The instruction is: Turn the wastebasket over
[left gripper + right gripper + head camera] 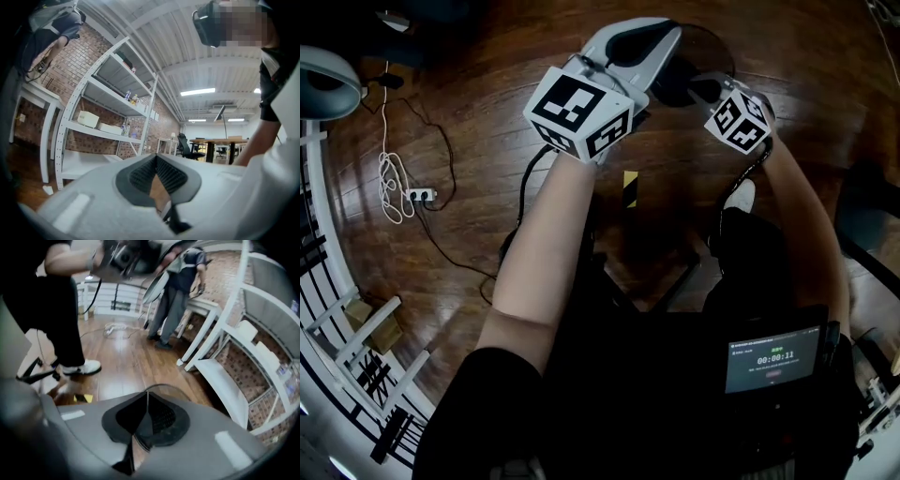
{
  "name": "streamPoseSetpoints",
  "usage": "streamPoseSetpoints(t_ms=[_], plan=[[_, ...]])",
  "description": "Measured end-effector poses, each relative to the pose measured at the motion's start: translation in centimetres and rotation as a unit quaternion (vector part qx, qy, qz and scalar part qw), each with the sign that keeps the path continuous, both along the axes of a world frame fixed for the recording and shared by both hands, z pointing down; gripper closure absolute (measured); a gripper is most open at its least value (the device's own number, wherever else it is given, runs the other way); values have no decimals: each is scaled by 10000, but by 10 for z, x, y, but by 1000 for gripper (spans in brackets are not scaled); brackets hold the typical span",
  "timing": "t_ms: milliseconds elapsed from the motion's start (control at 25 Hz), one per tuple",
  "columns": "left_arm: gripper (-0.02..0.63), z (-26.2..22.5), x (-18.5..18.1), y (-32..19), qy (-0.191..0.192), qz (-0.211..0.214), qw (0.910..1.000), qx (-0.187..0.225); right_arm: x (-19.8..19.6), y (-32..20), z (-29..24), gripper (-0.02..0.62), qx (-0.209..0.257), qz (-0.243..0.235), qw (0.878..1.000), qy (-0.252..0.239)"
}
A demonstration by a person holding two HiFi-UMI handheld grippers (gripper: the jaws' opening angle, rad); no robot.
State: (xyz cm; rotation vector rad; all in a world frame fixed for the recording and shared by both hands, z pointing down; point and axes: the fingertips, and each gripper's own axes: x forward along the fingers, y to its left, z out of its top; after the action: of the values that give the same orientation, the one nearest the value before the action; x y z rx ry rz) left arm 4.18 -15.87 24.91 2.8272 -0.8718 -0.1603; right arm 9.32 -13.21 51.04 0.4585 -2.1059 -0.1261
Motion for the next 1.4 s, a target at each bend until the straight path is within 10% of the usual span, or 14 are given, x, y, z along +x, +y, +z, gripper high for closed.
streamPoseSetpoints(t_ms=[120,280,480,920,1400], plan=[[604,1,7,1,-46,9,10000,32,-2,-14,-64,586,230,854,9831,-1604],[604,2,14,4,-180,68,9998,77,14,-23,-153,588,376,1715,9196,-3514],[604,10,22,12,-228,78,9997,39,42,-4,-213,586,475,2379,8583,-4523],[604,21,51,83,-431,232,9988,67,72,58,-242,586,801,2220,8427,-4838],[604,34,43,107,-265,-2,9996,-15,33,89,-234,586,947,1394,8732,-4573]])
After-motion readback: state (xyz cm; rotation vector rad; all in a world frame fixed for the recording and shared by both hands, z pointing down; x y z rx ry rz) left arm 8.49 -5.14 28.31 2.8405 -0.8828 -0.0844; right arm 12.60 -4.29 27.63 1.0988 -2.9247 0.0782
